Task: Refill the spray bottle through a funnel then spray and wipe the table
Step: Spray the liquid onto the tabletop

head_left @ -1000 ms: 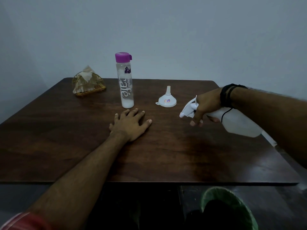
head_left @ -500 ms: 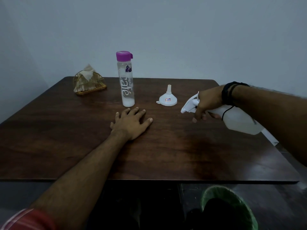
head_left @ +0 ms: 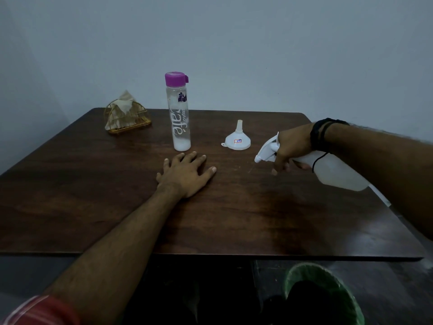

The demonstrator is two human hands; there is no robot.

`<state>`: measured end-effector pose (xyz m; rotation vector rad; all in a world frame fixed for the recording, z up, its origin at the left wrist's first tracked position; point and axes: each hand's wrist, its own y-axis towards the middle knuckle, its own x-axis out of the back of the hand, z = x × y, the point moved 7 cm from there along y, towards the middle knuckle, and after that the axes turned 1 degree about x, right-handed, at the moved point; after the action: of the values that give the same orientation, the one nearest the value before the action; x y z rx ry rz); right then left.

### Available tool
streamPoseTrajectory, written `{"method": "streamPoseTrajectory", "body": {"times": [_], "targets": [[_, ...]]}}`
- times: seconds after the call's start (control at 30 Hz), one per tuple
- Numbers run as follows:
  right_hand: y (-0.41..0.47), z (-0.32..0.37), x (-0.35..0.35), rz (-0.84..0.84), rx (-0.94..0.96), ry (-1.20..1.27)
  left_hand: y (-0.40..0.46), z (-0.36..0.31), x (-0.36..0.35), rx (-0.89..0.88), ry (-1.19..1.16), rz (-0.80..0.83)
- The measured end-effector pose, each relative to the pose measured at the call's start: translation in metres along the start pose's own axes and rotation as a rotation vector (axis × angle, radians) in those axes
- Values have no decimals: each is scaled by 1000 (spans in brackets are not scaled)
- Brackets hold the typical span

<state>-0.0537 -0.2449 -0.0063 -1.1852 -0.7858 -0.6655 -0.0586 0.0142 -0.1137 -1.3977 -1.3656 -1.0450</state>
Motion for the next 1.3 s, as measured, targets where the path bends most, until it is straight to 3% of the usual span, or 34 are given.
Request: {"method": "streamPoseTrajectory", "body": {"times": [0.53, 0.77, 0.97, 1.17, 1.3], "targets": [[9, -5, 1, -15, -34, -7, 2, 1, -1, 14, -3, 6], [16, -12, 24, -109, 56, 180, 0, 1, 0, 10, -3, 6], [13, -26, 60, -342, 24, 487, 5, 3, -3, 8, -14, -13], [11, -44, 89, -759, -106, 301, 5, 4, -2, 38, -32, -9], [19, -50, 91, -958, -42, 423, 5, 5, -2, 40, -42, -19]]}}
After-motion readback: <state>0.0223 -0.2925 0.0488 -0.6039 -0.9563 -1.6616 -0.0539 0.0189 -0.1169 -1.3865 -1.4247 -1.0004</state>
